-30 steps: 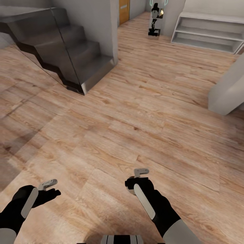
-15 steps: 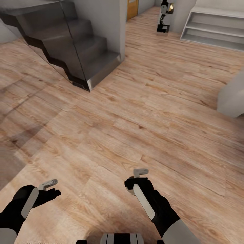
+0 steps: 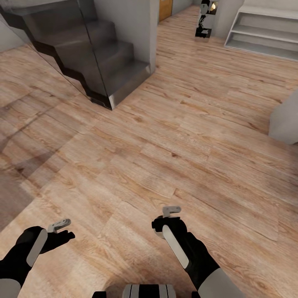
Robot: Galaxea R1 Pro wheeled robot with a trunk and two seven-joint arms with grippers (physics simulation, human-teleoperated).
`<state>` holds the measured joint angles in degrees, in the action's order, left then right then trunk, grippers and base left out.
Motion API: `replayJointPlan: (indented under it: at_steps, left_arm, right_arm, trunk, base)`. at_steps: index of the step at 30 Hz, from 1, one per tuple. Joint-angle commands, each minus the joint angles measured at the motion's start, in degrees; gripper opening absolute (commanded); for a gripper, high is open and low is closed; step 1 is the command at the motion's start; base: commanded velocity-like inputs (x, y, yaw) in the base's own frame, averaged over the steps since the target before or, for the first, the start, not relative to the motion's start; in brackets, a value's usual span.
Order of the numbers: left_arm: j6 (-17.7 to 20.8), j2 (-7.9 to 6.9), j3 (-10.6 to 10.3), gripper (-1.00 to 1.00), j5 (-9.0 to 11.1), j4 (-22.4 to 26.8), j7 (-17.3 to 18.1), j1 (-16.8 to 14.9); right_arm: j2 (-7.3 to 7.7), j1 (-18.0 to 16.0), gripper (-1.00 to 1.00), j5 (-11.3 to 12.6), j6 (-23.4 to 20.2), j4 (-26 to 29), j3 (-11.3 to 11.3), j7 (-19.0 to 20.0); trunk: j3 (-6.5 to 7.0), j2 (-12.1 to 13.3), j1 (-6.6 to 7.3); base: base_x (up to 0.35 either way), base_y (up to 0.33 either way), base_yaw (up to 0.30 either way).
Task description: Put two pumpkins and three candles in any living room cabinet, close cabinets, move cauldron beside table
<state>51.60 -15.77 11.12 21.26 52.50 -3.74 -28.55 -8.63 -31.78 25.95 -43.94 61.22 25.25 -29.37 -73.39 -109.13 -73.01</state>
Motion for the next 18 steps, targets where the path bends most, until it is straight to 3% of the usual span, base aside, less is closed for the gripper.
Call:
replayJointPlan:
  at_steps: [1,6,14,18]
  left_arm:
    - [0.3,0.01,0.0,1.0,0.6,0.1,-0.4,0.0]
    - [0.3,0.03,0.0,1.0,0.6,0.1,-0.4,0.0]
    - [0.3,0.02,0.0,1.0,0.5,0.1,-0.4,0.0]
    - [0.2,-0.1,0.2,1.0,0.5,0.1,-0.4,0.0]
  right_arm:
    - [0.02,0.0,-1.0,0.5,-0.1,0.0,0.5,-0.6]
    - [0.02,0.0,-1.0,0.5,0.0,0.0,2.3,-0.6]
    - [0.02,0.0,-1.0,0.6,0.0,0.1,2.5,-0.6]
    - [0.02,0.0,-1.0,0.6,0.0,0.3,2.5,-0.5]
  trunk:
    - [-0.03,0.0,0.0]
    - [-0.03,0.0,0.0]
    - [-0.03,0.0,0.0]
    - [-0.03,0.0,0.0]
  base:
    - [0.0,0.0,0.0]
    - [0.0,0.0,0.0]
    - [0.007,0.0,0.0]
    - [0.205,0.0,0.0]
